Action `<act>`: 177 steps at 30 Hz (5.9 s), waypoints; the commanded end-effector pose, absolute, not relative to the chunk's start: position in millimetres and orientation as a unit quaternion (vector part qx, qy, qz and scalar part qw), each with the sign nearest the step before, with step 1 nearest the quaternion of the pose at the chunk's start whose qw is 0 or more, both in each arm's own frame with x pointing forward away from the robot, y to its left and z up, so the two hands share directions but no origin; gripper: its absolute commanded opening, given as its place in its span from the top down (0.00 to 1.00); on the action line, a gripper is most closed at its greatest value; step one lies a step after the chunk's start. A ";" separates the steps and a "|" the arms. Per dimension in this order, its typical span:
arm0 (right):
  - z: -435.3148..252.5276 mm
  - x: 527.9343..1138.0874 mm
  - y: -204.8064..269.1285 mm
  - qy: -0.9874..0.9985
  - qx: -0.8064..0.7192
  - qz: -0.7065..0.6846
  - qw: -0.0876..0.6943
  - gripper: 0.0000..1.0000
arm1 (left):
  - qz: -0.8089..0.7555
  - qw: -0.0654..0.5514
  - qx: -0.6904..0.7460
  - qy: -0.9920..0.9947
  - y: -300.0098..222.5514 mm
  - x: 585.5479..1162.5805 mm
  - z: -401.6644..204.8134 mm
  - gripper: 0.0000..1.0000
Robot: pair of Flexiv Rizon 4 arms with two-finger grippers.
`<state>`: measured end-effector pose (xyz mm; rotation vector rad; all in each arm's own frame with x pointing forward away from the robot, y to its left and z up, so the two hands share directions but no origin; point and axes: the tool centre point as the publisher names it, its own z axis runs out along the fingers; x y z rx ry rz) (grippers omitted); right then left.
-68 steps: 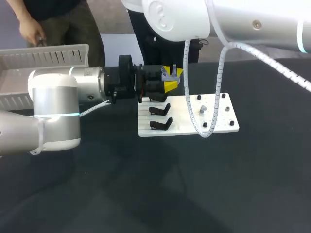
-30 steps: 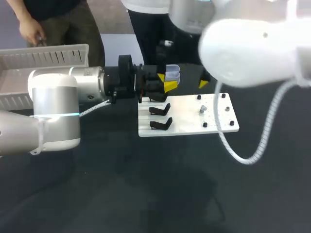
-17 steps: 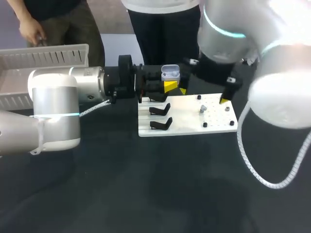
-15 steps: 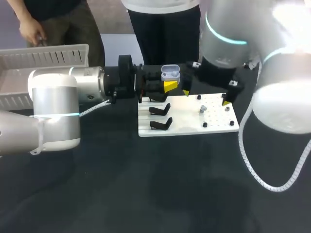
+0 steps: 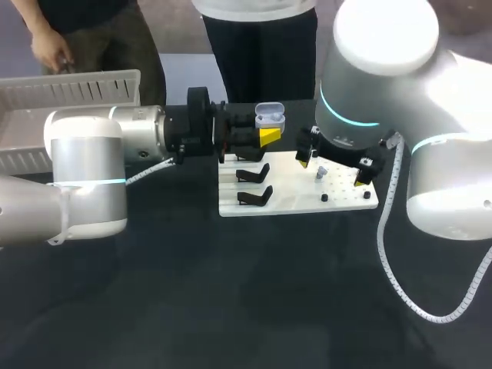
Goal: Pick up each earbud case from the left stands, insert the matching earbuds, close the lid, and place the case in the box.
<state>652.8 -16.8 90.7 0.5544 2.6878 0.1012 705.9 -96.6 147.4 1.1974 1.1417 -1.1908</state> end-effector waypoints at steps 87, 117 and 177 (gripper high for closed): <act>26.4 715.4 -11.1 0.969 0.176 0.052 0.165 0.84 | -0.497 0.525 0.500 0.477 -96.9 705.8 147.1 1.00; 106.5 660.9 -26.4 0.992 0.054 0.042 0.104 1.00 | -0.497 0.525 0.500 0.477 -96.9 705.8 147.1 1.00; 223.4 613.6 87.0 0.958 -0.254 0.036 0.130 1.00 | -0.497 0.525 0.500 0.477 -96.9 705.8 147.1 1.00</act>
